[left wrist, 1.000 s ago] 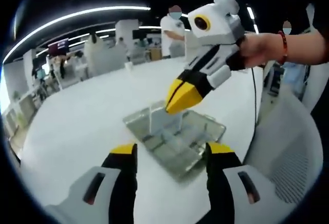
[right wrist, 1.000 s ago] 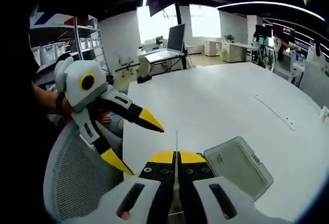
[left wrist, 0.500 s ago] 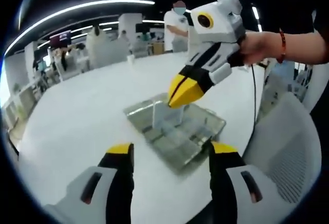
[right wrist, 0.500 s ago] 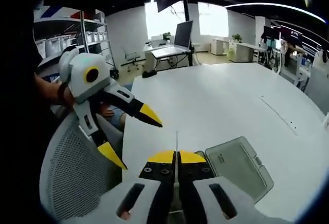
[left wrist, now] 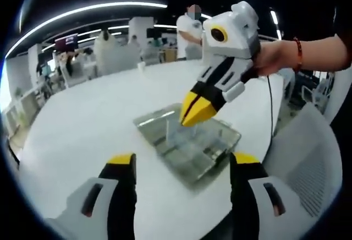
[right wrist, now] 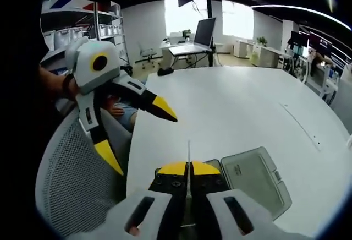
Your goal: Insert the divider into the dual guide fixture by aligning both edges with the guide slots and pushing it downward to the bottom, including one-sided entry, uneven engagement, binding, and posture correction.
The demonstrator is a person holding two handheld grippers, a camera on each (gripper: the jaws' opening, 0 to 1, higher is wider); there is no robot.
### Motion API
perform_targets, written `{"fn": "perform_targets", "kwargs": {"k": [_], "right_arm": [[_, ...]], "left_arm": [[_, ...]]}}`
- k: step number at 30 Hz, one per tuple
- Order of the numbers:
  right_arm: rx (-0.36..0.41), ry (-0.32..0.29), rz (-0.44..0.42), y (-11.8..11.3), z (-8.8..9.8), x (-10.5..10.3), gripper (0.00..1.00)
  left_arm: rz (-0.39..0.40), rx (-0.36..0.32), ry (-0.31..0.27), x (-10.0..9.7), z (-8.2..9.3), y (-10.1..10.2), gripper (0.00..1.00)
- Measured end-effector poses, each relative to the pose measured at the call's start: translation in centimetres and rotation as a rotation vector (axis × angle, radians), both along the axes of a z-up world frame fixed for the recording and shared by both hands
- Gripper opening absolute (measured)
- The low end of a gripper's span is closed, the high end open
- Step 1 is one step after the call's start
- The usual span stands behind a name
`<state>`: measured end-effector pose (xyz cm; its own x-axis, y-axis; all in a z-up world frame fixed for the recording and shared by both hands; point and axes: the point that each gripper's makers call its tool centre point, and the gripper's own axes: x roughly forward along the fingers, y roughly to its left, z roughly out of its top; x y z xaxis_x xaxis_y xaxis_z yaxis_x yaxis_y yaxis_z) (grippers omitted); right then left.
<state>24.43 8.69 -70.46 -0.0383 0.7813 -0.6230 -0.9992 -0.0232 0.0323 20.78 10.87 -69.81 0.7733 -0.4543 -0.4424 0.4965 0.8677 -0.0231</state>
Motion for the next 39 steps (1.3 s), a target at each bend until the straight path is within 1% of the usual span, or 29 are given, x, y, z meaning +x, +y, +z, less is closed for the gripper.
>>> {"fn": "perform_targets", "kwargs": {"k": [2,5,7,9,10,12,14,18,25,28,30,34,39], "right_arm": [[-0.007,-0.001,0.002,-0.1,-0.2,0.1,0.0],[-0.009,0.001,-0.001,-0.1,-0.5,0.2,0.0],[0.0,0.007,-0.003,0.0,-0.5,0.2,0.0],[-0.013,0.005,-0.003,-0.1,-0.7,0.2,0.0],[-0.013,0.002,-0.004,-0.2,-0.8,0.3,0.0],[-0.007,0.017,-0.013,-0.2,-0.9,0.4,0.0],[-0.013,0.013,-0.012,-0.3,-1.1,0.4,0.0],[-0.008,0.013,-0.012,-0.1,-1.1,0.5,0.0],[-0.026,0.016,0.003,-0.1,-1.8,0.3,0.0],[-0.027,0.002,0.014,-0.1,-2.0,0.3,0.0],[-0.048,-0.007,0.029,-0.3,-2.3,0.1,0.0],[-0.046,-0.009,0.038,-0.3,-2.3,0.0,0.0],[-0.065,-0.035,0.076,-0.3,-2.6,-0.1,0.0]], "left_arm": [[0.007,-0.009,-0.025,0.0,0.5,0.1,0.66],[0.013,-0.023,-0.02,0.0,0.5,0.1,0.66],[0.024,-0.042,-0.028,0.1,0.6,0.3,0.66],[0.026,-0.032,-0.03,0.1,0.6,0.4,0.66],[0.027,-0.033,-0.032,0.1,0.7,0.4,0.66],[0.031,-0.038,-0.032,0.1,0.8,0.4,0.66],[0.035,-0.037,-0.031,0.1,0.7,0.4,0.66],[0.042,-0.066,-0.027,0.1,0.7,0.5,0.65],[0.046,-0.069,-0.027,0.0,0.8,0.5,0.65],[0.055,-0.083,-0.027,0.0,0.9,0.7,0.65],[0.056,-0.084,-0.029,0.0,0.9,0.8,0.65],[0.054,-0.082,-0.024,-0.1,0.8,0.7,0.64],[0.05,-0.085,-0.021,-0.1,0.8,0.5,0.64]]}}
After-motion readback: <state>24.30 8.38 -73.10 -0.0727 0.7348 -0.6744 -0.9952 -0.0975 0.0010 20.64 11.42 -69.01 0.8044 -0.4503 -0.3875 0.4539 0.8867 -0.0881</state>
